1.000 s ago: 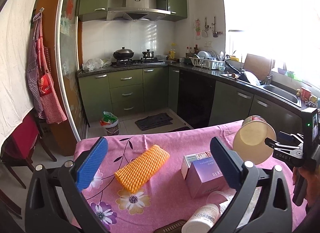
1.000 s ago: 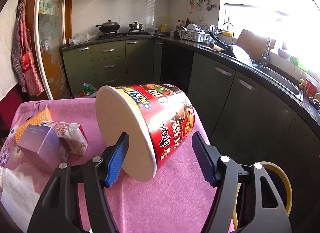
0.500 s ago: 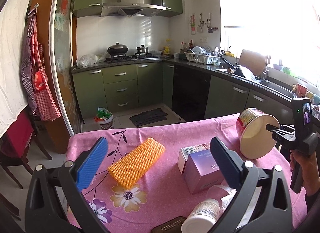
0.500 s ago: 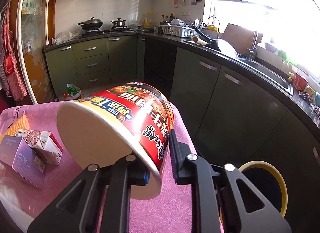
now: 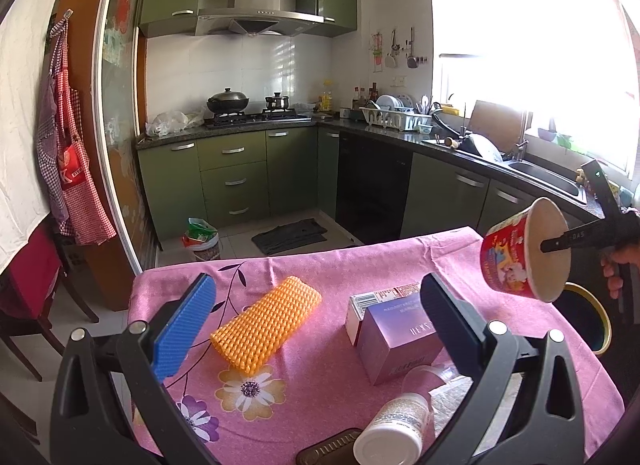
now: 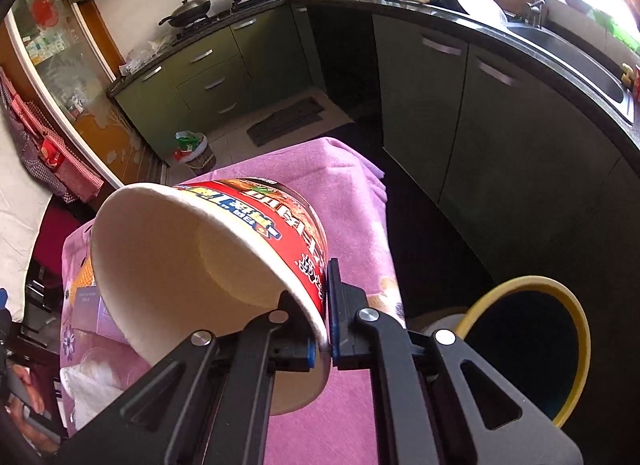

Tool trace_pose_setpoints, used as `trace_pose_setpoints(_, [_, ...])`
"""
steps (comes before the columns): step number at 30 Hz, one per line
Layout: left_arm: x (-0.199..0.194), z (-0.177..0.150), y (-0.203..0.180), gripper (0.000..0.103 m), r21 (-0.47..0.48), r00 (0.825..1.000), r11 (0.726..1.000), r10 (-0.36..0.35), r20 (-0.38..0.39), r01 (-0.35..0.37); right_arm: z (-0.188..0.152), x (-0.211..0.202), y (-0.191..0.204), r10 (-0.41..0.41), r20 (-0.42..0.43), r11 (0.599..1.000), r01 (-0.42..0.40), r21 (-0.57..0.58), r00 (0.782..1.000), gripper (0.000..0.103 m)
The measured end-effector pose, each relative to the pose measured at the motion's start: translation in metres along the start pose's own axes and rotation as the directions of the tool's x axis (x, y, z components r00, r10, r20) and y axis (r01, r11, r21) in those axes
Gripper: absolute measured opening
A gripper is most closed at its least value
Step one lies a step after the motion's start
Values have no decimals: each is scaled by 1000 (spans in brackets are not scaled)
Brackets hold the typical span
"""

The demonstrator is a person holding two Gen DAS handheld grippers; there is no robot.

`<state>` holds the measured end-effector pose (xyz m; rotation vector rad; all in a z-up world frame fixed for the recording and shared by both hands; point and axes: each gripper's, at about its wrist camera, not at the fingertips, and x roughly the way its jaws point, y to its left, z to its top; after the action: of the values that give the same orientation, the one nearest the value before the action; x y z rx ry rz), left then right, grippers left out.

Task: Collect trash
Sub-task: 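Grasp the red noodle cup by its rim with the right gripper, then carry the noodle cup over the bin and open the right gripper, then grasp the purple cosmetics box with the left gripper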

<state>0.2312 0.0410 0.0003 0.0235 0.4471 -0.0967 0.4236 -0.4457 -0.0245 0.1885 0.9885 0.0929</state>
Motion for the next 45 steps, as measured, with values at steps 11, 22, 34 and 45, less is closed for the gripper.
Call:
trace_pose_setpoints(11, [-5,-1,-10,97,17,1000,1000,-19,8,19,-20,-49,-183,-104,-301,960,174,218,948,6])
trace_pose_setpoints(22, [4,-5,-13,97,28,1000,999,-22,-22,22,-69,12,-285,-47,-451,878,252,406,891,8])
trace_pose_setpoints(34, [18,-4,-22,97,1,989,998,-67,-132,68,-67,-18,-273,-60,-331,915,184,359,942,37])
trace_pose_setpoints(45, [81,9,-68,97,-57,872,994,-106,-477,90,-79,-59,-208,32,-248,974,25,224,968,39])
